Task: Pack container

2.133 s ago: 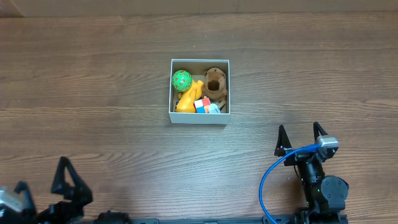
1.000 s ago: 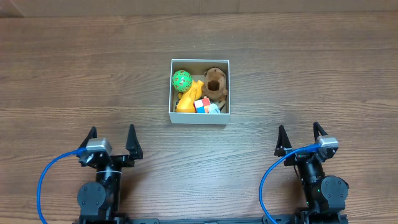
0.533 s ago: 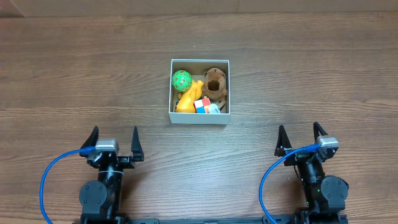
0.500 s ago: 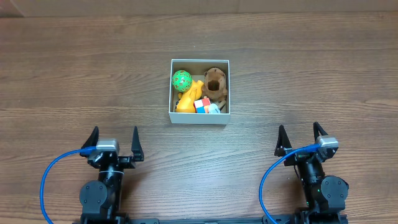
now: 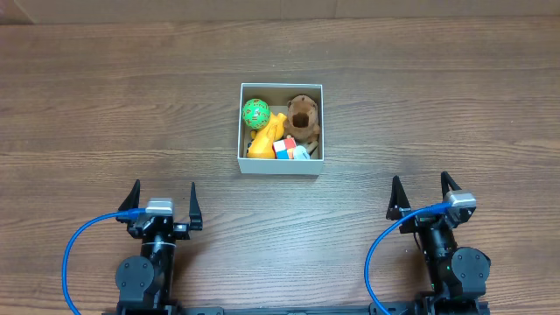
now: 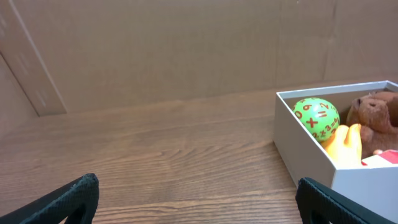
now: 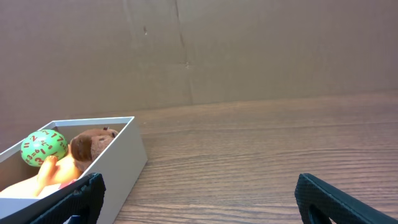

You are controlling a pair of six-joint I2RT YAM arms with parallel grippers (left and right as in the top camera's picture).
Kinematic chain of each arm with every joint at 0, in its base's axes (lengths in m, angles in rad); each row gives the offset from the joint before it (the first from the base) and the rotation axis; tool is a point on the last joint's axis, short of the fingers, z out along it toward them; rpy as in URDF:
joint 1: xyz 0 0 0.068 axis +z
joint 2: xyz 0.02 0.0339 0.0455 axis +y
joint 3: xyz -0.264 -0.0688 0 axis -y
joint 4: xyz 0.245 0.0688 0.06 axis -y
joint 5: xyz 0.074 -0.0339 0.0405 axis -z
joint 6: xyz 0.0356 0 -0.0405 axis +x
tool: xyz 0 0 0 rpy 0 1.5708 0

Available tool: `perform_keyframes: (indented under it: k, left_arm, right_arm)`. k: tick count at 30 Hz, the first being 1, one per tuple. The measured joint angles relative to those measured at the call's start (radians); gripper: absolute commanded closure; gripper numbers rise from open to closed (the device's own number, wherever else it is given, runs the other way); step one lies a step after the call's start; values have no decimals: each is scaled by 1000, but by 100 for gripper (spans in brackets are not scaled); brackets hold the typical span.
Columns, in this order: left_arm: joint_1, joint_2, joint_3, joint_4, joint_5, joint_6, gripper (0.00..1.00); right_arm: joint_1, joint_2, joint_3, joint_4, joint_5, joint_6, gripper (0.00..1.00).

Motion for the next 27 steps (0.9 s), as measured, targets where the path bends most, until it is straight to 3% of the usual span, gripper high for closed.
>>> perform_keyframes:
  k: [27]
  left_arm:
    - [0,-3,0,-29,-48,-51,0]
  right_arm:
    - [0,0,0,0,0,0,0]
